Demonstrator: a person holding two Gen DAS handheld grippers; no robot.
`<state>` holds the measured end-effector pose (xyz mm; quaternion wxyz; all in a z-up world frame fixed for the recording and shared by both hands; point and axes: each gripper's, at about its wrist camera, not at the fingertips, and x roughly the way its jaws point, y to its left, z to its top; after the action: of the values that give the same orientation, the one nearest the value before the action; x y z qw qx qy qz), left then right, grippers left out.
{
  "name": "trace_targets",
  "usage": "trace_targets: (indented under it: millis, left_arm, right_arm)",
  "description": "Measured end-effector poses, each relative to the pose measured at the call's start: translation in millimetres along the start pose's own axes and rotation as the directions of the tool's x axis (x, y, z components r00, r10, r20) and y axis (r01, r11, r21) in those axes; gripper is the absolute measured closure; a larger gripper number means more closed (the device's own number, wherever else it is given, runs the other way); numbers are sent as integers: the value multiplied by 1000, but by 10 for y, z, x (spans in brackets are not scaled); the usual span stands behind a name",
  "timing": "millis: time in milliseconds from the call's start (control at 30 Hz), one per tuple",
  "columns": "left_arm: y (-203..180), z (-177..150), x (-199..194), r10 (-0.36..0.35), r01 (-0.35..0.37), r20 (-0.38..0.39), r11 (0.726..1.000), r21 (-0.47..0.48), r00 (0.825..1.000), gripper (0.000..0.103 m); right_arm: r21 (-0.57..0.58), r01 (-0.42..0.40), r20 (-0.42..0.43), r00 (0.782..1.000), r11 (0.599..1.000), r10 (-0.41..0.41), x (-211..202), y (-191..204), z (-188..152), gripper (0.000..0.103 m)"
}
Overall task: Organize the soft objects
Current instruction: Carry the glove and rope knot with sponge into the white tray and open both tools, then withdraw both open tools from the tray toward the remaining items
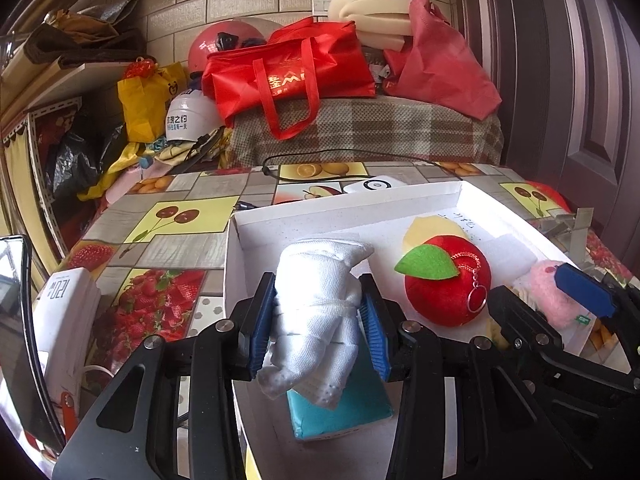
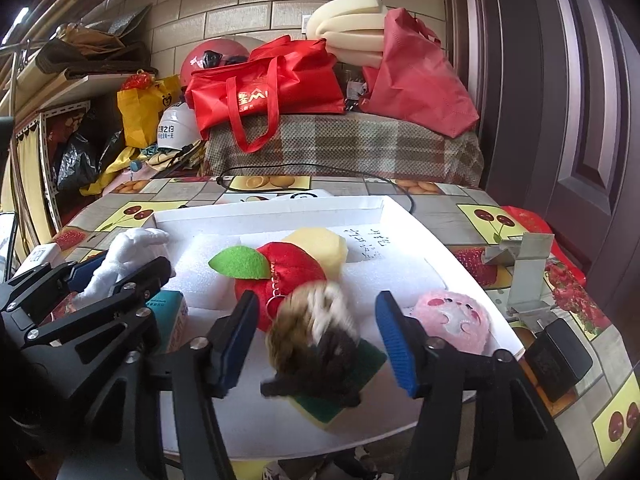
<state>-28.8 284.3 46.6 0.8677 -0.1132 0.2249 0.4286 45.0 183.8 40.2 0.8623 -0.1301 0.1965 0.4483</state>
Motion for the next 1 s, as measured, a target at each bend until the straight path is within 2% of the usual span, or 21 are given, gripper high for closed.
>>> trace_targets:
  millis: [100,133,167,300,400,467,567,733,1000]
  left_arm:
    - [63,-10,-47,34,-33,20,999,-39,999,34]
    - [84,-13,-68,48,-46,31,998,-52,998,23]
    - [97,-19,-100,63,-61,46,996,-62,997,19]
    - [117,-41,-250,133,-124,119,989,-82,984,18]
    - [170,-58,-295,159,-144,139,983,-110,978,10]
    - [223,-69,-320,155,-136,148,982,-132,977,4]
    - [273,-87,-372,147,-121,170,980,-155,974,0]
    - [245,-83,-391,148,-122,184,982,-147,972,0]
    - [198,-117,-468,129,-108,191,987,-117,973,0]
  right_arm:
    - [45,10,-2,1000,999,-10,0,-86,-7,20]
    - [57,7,2,1000,998,-7,-10,-108,-10,20]
    - [65,7,9,1000,998,-8,-25,-118,-13,20]
    - [52,20,42,999,998,-23,-98,-78,-17,17]
    - [40,32,63,997,999,-34,-138,-51,-15,15]
    - [48,38,79,996,998,-42,-164,-66,-11,12]
    - [71,43,108,993,997,-50,-218,-104,-20,0]
    - [69,50,160,985,996,-60,-313,-91,-32,0]
    - [73,57,169,983,996,-69,-364,-119,-60,0]
